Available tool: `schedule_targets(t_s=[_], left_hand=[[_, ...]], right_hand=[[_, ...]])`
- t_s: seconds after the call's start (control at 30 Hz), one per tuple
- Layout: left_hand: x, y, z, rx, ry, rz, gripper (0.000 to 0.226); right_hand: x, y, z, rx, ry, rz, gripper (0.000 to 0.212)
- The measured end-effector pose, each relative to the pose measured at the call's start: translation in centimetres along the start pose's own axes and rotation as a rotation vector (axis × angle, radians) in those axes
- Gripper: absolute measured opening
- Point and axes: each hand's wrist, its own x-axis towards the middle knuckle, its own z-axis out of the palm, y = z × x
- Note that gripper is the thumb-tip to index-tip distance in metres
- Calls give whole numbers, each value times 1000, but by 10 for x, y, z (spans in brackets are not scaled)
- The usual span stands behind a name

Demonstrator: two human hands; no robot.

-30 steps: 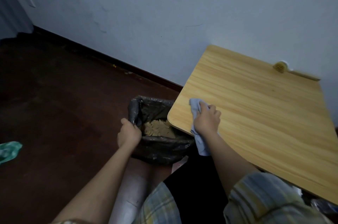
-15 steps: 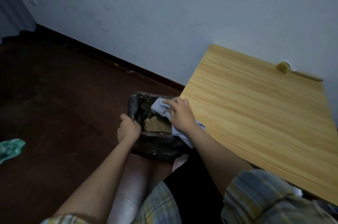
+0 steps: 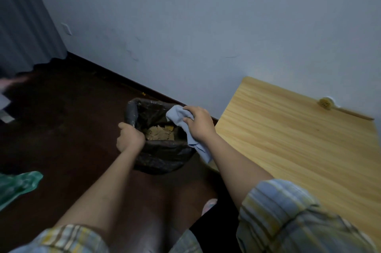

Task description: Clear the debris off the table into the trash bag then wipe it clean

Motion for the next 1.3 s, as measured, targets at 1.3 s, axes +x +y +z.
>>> schedule_targets(t_s=[1.3], left_hand=[[-20, 443, 251, -83, -348, 404, 35]], right_hand=[[53, 356, -340, -299, 493, 403, 30]])
